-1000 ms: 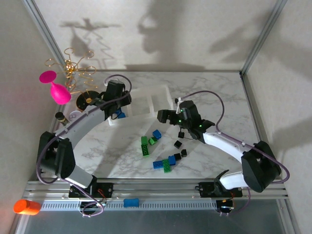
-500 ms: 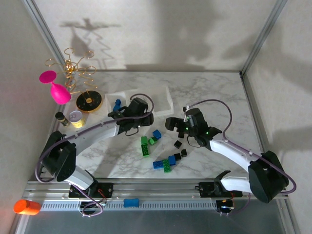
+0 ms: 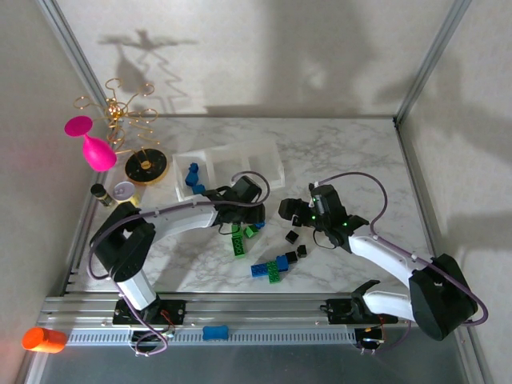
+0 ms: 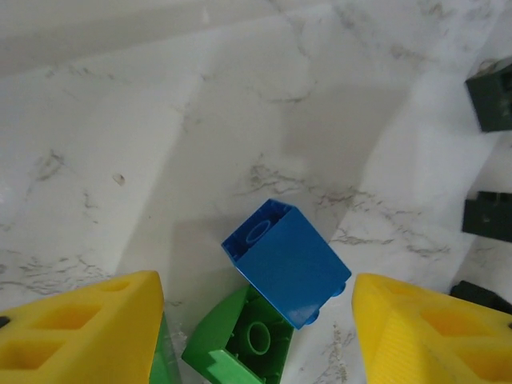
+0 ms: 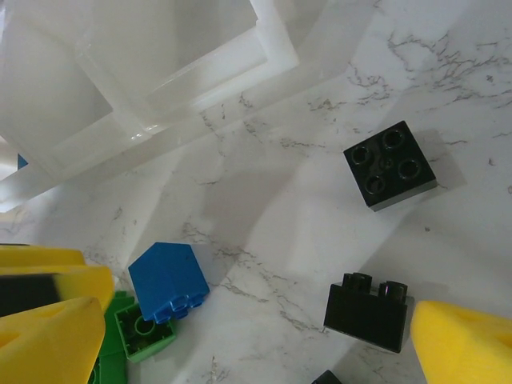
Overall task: Sort the legos into containers by color
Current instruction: Pick up the lego from the center of the table.
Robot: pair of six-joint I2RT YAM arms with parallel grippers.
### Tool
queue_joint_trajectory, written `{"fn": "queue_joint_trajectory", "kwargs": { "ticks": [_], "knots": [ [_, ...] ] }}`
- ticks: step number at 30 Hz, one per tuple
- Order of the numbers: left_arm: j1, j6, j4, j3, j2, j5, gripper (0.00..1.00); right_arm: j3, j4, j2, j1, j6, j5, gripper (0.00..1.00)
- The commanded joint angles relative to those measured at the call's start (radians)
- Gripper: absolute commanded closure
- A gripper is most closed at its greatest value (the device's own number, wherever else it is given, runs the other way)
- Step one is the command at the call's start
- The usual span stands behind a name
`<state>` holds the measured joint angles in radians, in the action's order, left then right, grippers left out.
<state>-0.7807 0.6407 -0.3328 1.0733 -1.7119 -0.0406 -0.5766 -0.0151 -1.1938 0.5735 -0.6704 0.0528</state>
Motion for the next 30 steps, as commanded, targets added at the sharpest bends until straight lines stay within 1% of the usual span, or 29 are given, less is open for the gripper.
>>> {"fn": "queue_joint_trajectory", "kwargs": {
  "ticks": [1, 10, 13, 18, 23, 30],
  "knots": [
    [-0.026, 0.002, 0.008, 0.042, -0.043, -0.015, 0.35, 0.014, 0.009, 0.005, -0.011, -0.015, -0.004, 0.01],
    [-0.046, -0.005, 0.006, 0.115, -0.146, -0.018, 0.36, 0.024, 0.017, 0.000, -0.018, -0.017, -0.001, 0.01],
    [-0.050, -0.016, -0.017, 0.160, -0.181, 0.012, 0.37, 0.025, 0.020, -0.003, -0.020, -0.017, -0.001, 0.01],
    [-0.053, -0.018, -0.014, 0.182, -0.207, 0.009, 0.38, 0.020, 0.015, -0.006, -0.027, -0.009, -0.002, 0.01],
    [-0.078, -0.027, -0.059, 0.191, -0.233, 0.072, 0.42, 0.028, 0.017, 0.004, -0.031, -0.011, 0.000, 0.01],
    [-0.078, -0.019, -0.052, 0.203, -0.250, 0.077, 0.49, 0.026, 0.014, 0.013, -0.036, -0.009, 0.000, 0.01]
  ]
}}
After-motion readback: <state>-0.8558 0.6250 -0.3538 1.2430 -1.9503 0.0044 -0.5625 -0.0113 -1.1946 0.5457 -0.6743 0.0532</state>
